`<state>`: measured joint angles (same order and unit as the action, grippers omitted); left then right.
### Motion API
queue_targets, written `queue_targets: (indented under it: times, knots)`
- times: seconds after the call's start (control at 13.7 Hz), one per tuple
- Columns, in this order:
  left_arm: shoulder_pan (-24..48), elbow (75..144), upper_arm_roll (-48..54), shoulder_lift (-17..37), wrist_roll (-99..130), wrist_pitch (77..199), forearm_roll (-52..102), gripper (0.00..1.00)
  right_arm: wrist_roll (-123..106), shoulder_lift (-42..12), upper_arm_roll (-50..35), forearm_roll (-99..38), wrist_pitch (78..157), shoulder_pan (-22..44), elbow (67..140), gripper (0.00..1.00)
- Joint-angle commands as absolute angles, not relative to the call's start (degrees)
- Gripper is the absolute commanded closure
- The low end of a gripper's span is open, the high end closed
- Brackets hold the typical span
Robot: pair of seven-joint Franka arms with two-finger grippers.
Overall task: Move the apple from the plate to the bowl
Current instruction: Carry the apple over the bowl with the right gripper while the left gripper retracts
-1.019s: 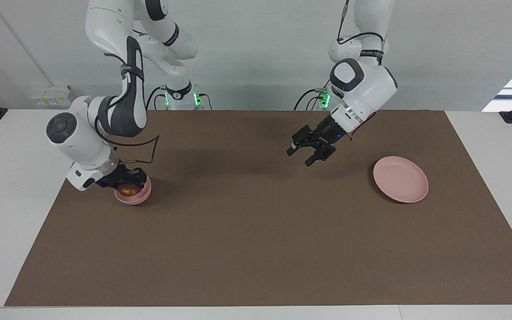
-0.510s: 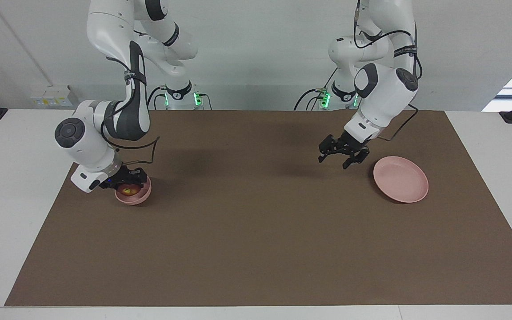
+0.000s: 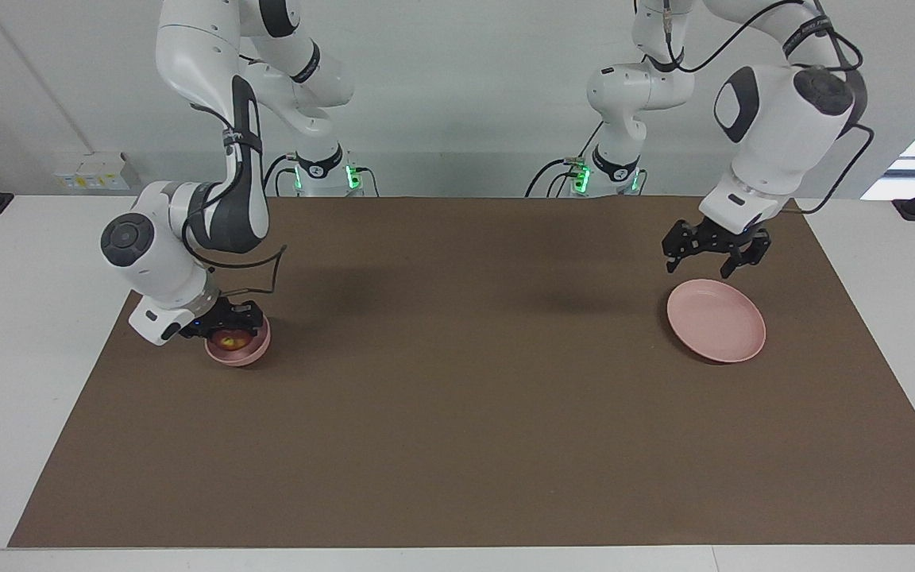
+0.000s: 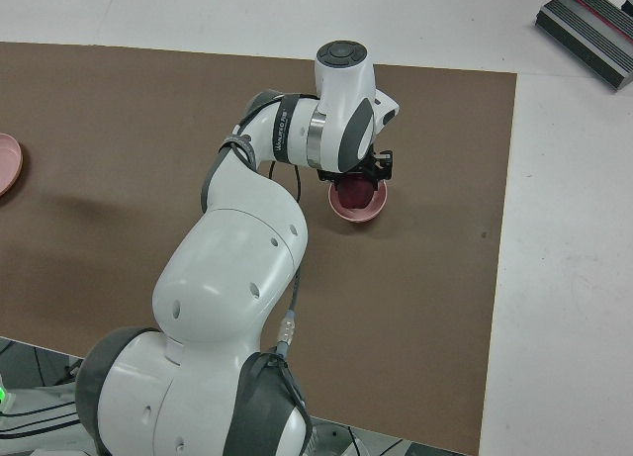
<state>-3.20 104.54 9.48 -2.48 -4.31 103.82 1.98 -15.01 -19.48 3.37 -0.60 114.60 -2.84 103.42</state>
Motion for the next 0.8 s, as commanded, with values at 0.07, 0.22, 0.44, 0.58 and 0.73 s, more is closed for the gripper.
queue_targets:
  times: [0.07, 0.22, 0.44, 0.58, 0.73]
  knots:
    - [0.6, 90.1, 5.1, -1.6, -4.5, 88.4, 0.0, 0.00, -15.6, -19.4, 2.8, 0.6, 116.0, -3.5, 104.0, 1.00]
    - [4.6, 86.1, -0.1, -1.6, -4.9, 82.2, 0.3, 0.00, -15.4, -19.6, 2.8, 0.6, 116.0, -3.4, 104.0, 1.00]
    - [5.0, 81.4, -0.6, -1.5, -5.0, 76.5, 0.4, 0.00, -14.7, -19.6, 2.8, 0.6, 116.0, -3.1, 104.0, 0.98]
    - [4.5, 80.2, -0.6, -1.5, -5.0, 75.4, 1.0, 0.00, -14.2, -19.7, 2.8, 0.6, 116.0, -2.9, 104.0, 0.87]
    - [4.5, 79.4, -0.6, -1.4, -5.0, 74.1, 1.0, 0.00, -14.2, -20.0, 2.8, 0.6, 116.5, -3.0, 104.0, 0.76]
